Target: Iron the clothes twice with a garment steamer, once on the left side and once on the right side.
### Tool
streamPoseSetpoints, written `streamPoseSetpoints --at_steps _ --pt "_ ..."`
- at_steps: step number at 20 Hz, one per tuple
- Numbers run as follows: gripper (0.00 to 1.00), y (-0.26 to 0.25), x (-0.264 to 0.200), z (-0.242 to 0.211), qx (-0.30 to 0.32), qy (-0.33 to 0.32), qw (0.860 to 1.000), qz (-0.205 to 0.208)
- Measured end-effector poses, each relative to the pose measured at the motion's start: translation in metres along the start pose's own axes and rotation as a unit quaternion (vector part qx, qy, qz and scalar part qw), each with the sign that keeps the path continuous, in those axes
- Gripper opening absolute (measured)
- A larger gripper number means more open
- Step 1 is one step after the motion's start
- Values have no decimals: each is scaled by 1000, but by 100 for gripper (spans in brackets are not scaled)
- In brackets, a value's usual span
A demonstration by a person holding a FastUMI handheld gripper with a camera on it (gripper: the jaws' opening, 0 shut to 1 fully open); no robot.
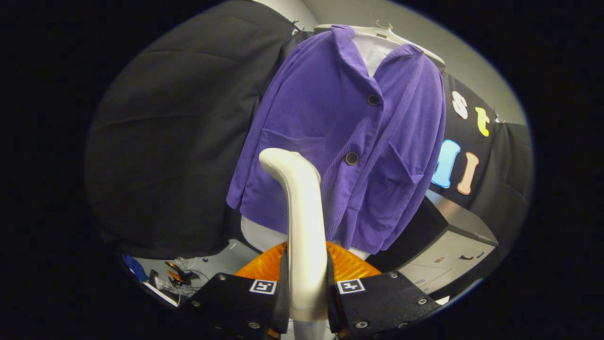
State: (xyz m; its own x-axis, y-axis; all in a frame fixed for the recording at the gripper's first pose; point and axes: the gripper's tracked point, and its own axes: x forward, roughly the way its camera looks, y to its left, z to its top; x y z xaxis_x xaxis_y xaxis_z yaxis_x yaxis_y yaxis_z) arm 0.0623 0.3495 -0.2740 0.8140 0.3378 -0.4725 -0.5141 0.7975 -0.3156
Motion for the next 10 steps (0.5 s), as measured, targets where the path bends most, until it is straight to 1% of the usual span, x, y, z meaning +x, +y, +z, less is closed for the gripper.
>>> streamPoseSetpoints --at_steps 2,3,7,10 --pt "32 6 -2 -16 16 15 1000 20" --pt "32 4 -6 -18 17 17 999 22" --pt "32 -22 -30 -25 35 23 999 27" --pt "32 -54 -57 -39 58 35 997 28"
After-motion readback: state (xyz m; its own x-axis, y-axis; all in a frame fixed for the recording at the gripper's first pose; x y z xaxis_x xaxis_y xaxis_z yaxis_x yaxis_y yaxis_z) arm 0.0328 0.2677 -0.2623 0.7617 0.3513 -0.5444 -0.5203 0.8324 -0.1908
